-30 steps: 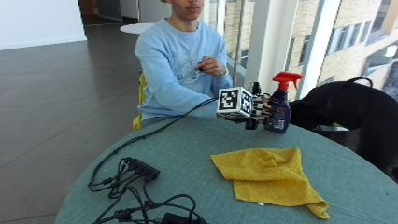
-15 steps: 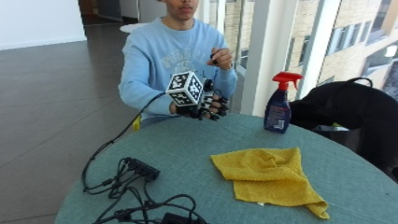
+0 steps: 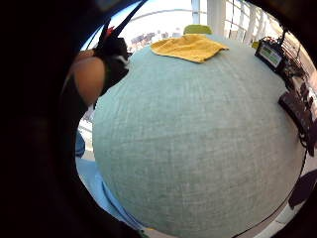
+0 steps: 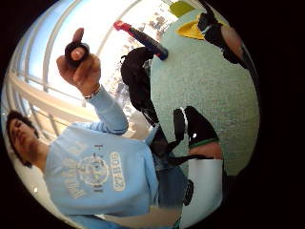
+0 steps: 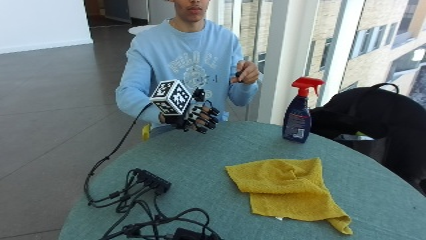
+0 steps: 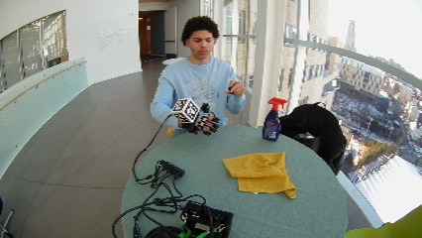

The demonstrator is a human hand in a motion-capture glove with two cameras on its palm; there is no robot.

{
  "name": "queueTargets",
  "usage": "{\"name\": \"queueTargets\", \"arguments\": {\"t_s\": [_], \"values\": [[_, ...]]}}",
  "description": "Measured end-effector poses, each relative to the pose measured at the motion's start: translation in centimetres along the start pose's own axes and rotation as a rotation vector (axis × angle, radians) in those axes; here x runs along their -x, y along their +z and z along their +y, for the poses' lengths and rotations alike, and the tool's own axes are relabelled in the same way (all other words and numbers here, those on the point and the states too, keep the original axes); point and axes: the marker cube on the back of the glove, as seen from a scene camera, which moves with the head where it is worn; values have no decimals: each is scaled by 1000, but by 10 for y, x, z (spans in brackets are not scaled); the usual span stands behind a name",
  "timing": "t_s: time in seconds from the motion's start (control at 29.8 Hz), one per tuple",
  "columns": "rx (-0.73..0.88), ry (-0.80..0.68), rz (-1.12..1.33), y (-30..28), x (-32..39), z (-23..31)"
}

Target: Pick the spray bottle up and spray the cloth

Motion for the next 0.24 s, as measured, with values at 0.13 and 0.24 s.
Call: {"name": "queueTargets", "arguments": {"t_s": [0.13,0.24], "values": [[-4,11,-13,7,2,-3],[-4,14,-24,7,1,-2]]}}
